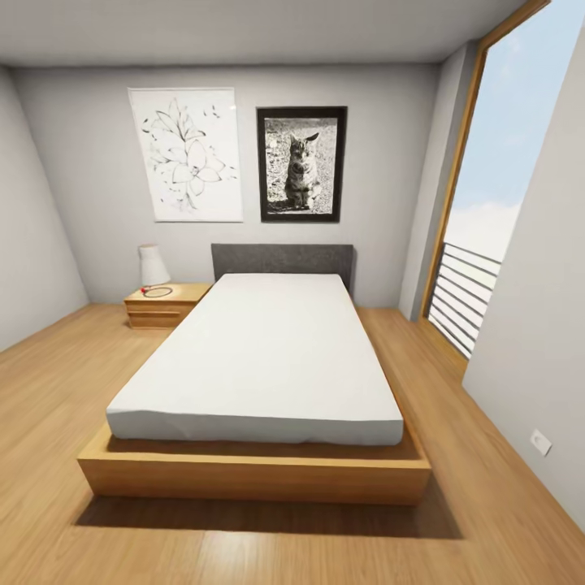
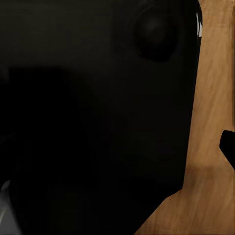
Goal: In the bedroom, organize the workspace by keeping the computer under the desk, ensuring the monitor is on the desk, placing the keyboard on the desk next to the monitor, placing the mouse on the desk next to the keyboard, moving the folder from the swivel chair onto the desk next to the mouse, stacking the notebook on top of the folder with the pen on top of the notebook, and positioning the swivel chair next to the desk.
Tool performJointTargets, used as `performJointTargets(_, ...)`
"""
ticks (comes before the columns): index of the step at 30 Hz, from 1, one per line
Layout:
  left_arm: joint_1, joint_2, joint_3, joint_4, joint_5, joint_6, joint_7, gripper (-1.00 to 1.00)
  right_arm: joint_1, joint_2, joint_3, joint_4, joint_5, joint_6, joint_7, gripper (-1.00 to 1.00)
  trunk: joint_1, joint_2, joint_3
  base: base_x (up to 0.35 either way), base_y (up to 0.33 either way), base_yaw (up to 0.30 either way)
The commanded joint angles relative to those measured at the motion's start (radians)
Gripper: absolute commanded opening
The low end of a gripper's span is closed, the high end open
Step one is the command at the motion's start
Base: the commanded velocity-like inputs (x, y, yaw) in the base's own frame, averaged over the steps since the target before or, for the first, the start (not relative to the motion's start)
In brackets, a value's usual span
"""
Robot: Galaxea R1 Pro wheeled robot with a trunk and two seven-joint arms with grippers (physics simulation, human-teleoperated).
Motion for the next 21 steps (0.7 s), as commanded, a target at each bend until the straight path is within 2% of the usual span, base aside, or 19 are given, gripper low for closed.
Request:
performJointTargets(1, 0.000, 0.000, 0.000, -0.001, 0.000, 0.001, 0.000, 1.00, 0.000, 0.000, 0.000, 0.000, -0.001, -0.009, 0.001, 1.00, 0.001, 0.000, -0.001, 0.316, 0.000, 0.000)
performJointTargets(11, 0.000, 0.000, 0.000, -0.001, -0.001, 0.001, 0.000, 1.00, -0.001, -0.001, 0.002, -0.017, -0.001, -0.064, 0.001, 1.00, 0.001, 0.000, -0.001, 0.319, -0.055, 0.000)
performJointTargets(18, 0.000, 0.000, 0.000, -0.001, -0.001, 0.001, 0.000, 1.00, -0.001, -0.003, 0.002, -0.027, -0.001, -0.066, 0.001, 1.00, 0.001, 0.000, -0.001, 0.313, -0.113, 0.000)
performJointTargets(21, 0.000, 0.000, 0.000, -0.001, -0.001, 0.001, 0.000, 1.00, -0.001, -0.003, 0.002, -0.027, -0.001, -0.066, 0.001, 1.00, 0.001, 0.000, -0.001, 0.164, -0.076, 0.000)
